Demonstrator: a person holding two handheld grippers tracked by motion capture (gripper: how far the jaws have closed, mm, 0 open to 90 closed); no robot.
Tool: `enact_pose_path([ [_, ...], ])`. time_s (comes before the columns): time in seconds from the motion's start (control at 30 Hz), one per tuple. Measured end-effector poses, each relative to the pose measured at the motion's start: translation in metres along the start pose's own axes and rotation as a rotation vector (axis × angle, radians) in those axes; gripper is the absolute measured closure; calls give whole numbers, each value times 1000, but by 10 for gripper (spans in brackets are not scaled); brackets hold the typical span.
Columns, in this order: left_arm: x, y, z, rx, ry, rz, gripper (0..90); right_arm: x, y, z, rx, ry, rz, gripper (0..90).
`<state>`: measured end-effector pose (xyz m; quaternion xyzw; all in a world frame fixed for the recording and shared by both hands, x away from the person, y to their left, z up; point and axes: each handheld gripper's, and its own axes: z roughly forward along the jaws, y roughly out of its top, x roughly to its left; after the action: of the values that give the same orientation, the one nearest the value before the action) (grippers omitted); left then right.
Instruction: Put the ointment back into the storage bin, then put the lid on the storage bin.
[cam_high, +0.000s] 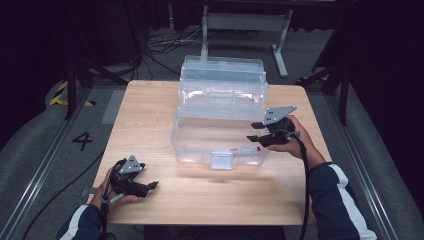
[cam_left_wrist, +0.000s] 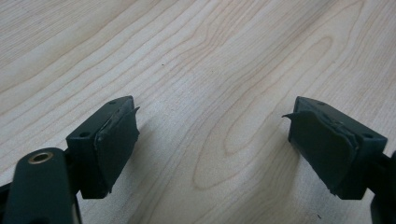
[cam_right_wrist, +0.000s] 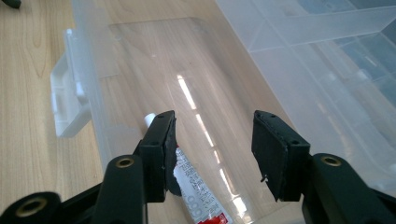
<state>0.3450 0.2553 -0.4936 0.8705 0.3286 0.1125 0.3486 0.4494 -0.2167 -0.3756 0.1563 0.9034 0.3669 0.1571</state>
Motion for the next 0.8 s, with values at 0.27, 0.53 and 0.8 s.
enact_pose_path([
  [0.27,2,4,0,24,5,-7,195,-4,0,-11,-58,-54,20,489],
  [0.53,1,19,0,23,27,14,233,-8,-3,-17,-87,-91,52,470],
  [0.8,-10,50,-14,-82,33,59,234,-7,-4,-27,-118,-111,61,454],
])
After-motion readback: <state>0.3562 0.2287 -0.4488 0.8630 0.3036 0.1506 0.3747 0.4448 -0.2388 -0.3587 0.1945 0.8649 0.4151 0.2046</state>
